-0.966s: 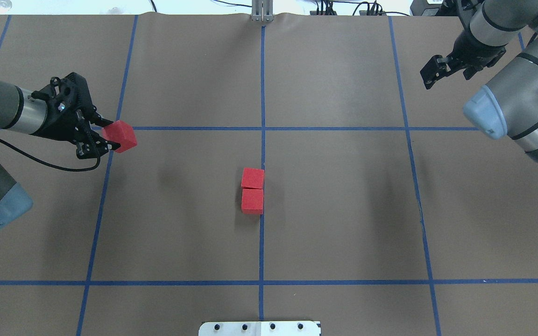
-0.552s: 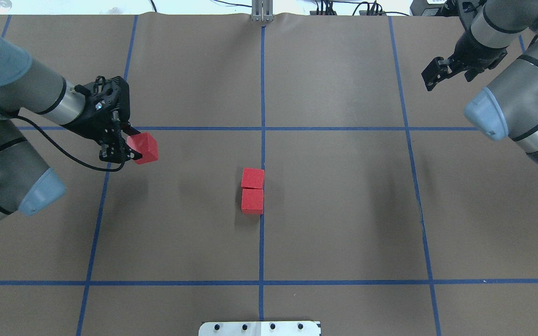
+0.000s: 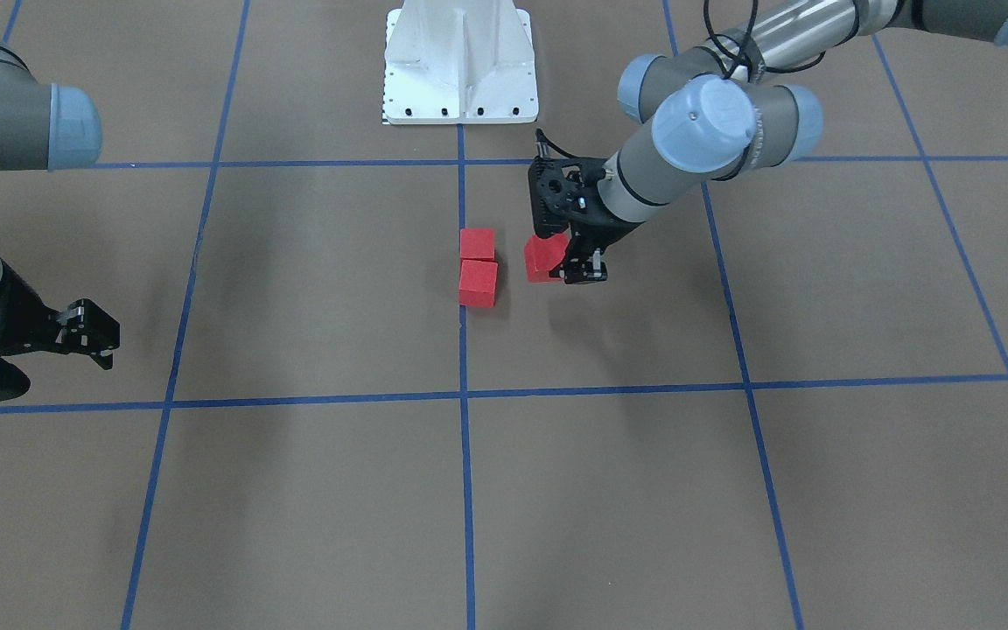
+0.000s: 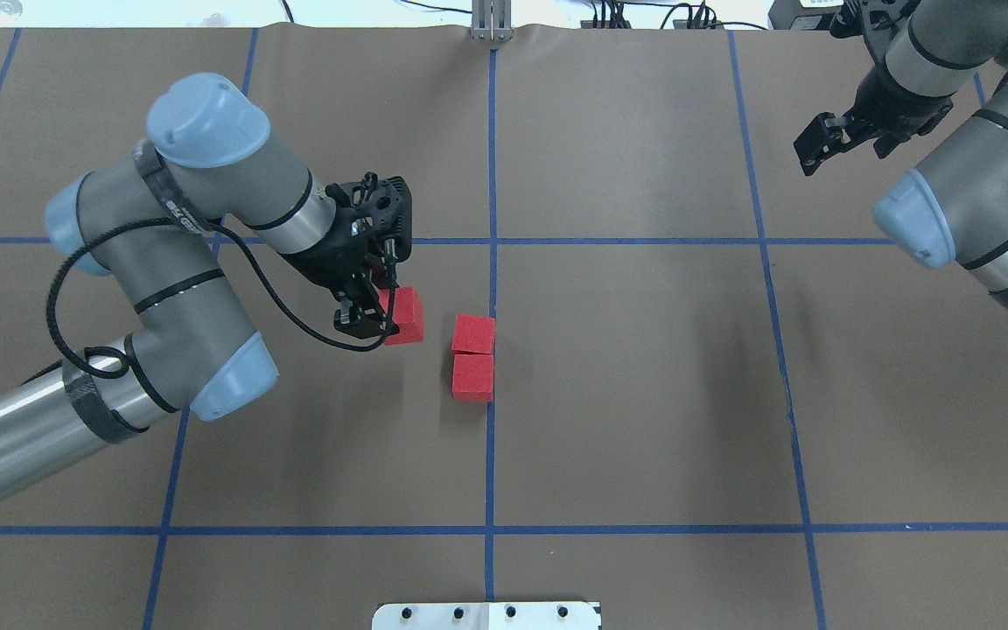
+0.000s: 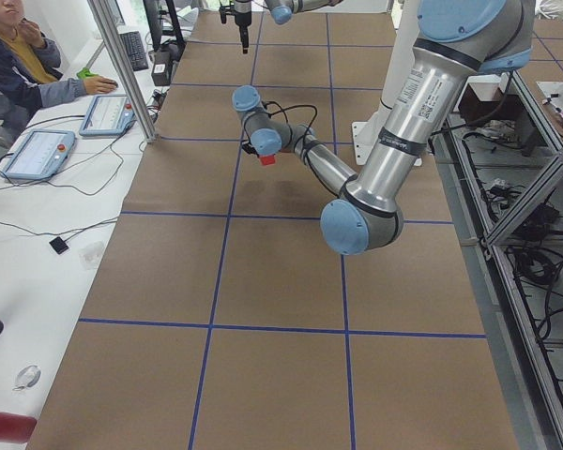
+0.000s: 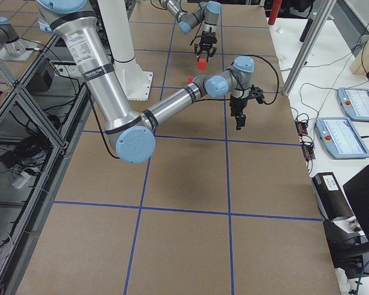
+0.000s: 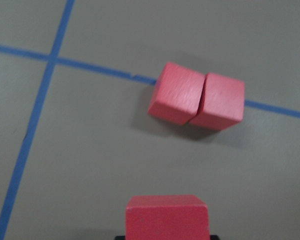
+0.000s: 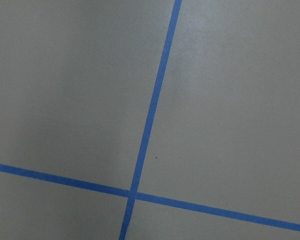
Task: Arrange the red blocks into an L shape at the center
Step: 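Carry the red cube with the left gripper toward the two center cubes, then lower the red cube beside the farther center cube with the left gripper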
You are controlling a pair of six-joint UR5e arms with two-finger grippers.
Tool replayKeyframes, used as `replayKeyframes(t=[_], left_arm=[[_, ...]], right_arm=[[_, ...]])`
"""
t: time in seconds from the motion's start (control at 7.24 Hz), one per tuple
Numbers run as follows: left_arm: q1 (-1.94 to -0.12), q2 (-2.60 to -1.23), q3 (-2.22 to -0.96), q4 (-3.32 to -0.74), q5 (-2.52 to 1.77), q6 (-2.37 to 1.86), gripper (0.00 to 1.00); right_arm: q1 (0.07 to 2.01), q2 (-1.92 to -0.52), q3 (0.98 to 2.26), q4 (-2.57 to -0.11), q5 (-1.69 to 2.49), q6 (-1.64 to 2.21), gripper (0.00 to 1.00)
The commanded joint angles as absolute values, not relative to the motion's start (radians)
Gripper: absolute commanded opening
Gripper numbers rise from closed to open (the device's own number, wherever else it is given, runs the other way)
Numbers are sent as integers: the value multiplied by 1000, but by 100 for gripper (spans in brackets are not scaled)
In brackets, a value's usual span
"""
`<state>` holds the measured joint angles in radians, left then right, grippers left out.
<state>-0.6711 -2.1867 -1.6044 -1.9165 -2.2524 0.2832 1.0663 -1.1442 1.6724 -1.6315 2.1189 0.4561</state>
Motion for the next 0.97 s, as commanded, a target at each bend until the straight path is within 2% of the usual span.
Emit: replayKeyframes(t=[0.0, 0.83], left_arm=[[-618, -2201, -1531, -2080, -2158, 285, 0], [-708, -2189, -1554, -2037, -2226, 330, 0]], right_arm=[[1068, -1186, 1667, -1566, 2126, 454, 99], [1066, -1183, 1674, -1566, 2126, 466, 99]])
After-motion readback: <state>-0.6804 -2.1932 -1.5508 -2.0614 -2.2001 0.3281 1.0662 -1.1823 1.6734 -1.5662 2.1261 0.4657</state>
